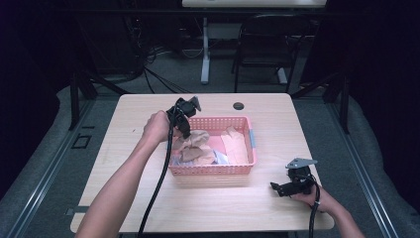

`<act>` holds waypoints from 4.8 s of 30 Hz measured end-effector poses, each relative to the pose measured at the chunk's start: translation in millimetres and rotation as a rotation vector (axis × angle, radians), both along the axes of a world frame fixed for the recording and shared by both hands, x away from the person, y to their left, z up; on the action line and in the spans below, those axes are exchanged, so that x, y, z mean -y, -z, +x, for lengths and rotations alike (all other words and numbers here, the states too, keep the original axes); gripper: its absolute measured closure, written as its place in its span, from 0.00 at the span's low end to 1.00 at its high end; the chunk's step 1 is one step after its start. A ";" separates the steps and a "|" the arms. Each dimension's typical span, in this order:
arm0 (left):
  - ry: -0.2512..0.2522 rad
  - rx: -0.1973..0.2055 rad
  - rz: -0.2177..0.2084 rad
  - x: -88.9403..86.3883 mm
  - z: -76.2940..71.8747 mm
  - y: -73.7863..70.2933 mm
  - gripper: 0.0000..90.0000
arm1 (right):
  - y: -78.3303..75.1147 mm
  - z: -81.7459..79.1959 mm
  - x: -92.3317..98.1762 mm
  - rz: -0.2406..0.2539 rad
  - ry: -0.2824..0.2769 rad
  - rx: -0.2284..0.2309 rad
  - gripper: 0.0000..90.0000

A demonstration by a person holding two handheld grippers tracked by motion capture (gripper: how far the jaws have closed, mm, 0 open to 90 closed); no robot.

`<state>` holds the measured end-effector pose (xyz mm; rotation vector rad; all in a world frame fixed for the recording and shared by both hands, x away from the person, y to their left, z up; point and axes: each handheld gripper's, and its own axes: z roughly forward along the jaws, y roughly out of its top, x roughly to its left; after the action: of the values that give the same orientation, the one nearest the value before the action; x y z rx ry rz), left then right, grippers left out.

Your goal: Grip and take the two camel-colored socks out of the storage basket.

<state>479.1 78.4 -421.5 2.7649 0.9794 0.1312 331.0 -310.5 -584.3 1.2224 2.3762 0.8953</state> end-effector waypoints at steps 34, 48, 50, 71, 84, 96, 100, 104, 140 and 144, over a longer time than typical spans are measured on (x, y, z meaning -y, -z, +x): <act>-0.097 0.094 -0.015 -70.6 -10.8 -71.2 0.93 | 0.6 0.1 -0.1 0.007 0.000 0.004 0.00; -0.233 0.091 0.013 -152.3 -21.8 -73.9 0.93 | 0.4 -0.2 -0.3 0.010 0.001 0.000 0.00; -0.254 0.091 0.011 -163.0 -24.2 -74.1 0.93 | 0.4 -0.2 -0.3 0.011 0.001 0.000 0.00; -0.325 0.054 0.015 -198.2 -25.5 -36.6 0.93 | 0.3 0.0 0.0 0.003 0.001 0.004 0.00; -0.363 -0.007 -0.008 -209.5 -24.7 1.6 0.93 | 0.5 0.0 -0.2 0.006 0.002 0.005 0.00; -0.393 -0.045 0.003 -217.3 -23.8 29.0 0.93 | 0.4 -0.1 -0.1 0.004 0.001 0.004 0.00; -0.402 -0.062 -0.003 -220.2 -24.1 39.8 0.92 | 0.4 -0.1 -0.1 0.004 0.001 0.004 0.00; -0.415 -0.079 -0.007 -223.2 -24.5 50.1 0.92 | 0.3 -0.2 -0.1 0.004 0.002 0.004 0.00; -0.436 -0.040 -0.047 -222.7 -35.0 28.4 0.00 | 0.3 -0.2 -0.2 0.004 0.003 0.004 0.00; -0.404 -0.020 -0.036 -214.7 -33.3 10.6 0.01 | 0.3 -0.2 -0.2 0.004 0.003 0.004 0.00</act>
<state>445.8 293.1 -432.1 2.5042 1.5165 0.1441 330.8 -310.3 -584.6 1.2247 2.3699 0.9011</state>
